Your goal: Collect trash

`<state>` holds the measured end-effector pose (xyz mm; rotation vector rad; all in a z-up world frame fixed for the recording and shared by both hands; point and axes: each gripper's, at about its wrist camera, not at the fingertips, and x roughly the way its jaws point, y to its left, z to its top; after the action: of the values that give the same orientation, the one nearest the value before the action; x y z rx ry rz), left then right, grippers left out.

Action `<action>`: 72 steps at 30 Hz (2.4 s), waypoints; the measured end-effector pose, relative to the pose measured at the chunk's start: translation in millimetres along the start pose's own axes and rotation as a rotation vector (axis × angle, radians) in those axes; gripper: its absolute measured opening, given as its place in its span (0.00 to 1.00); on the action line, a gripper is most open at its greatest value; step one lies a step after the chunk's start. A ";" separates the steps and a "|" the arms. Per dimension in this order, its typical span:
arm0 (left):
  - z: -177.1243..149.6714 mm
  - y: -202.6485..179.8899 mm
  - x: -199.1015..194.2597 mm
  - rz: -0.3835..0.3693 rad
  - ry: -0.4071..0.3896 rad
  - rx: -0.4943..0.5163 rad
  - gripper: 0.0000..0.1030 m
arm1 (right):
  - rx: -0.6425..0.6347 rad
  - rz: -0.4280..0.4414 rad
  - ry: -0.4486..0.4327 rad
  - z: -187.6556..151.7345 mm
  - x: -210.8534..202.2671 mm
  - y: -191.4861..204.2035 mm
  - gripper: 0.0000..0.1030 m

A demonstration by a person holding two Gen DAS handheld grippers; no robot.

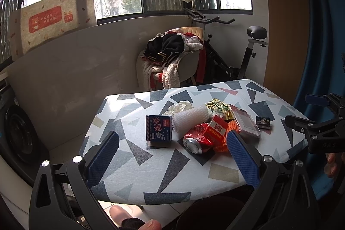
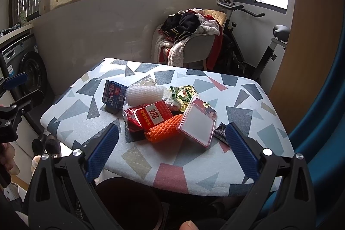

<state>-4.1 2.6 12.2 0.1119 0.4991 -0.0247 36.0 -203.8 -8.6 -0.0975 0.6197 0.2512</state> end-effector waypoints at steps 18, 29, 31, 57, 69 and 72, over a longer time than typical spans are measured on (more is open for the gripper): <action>-3.2 -3.3 1.7 0.000 0.004 0.004 0.95 | 0.003 -0.003 0.002 -10.7 3.1 2.9 0.94; -5.1 -3.6 2.1 0.001 0.004 0.005 0.95 | 0.003 -0.002 0.003 -10.7 2.9 1.8 0.94; -4.8 -3.7 2.3 0.001 0.004 0.004 0.95 | 0.003 -0.003 0.003 -10.2 3.3 2.4 0.94; -67.9 36.8 69.5 0.015 0.120 -0.127 0.95 | 0.206 -0.051 0.119 -83.2 73.6 -70.5 0.95; -80.2 46.9 125.8 -0.021 0.256 -0.220 0.95 | 0.483 -0.188 0.161 -79.8 185.8 -171.2 0.94; -78.2 46.3 131.2 -0.012 0.243 -0.213 0.95 | 0.513 -0.182 0.208 -76.6 218.9 -175.3 0.83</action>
<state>76.3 57.9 -114.2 -0.0977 0.7419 0.0308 210.6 -341.1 -196.1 0.3169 0.8593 -0.1003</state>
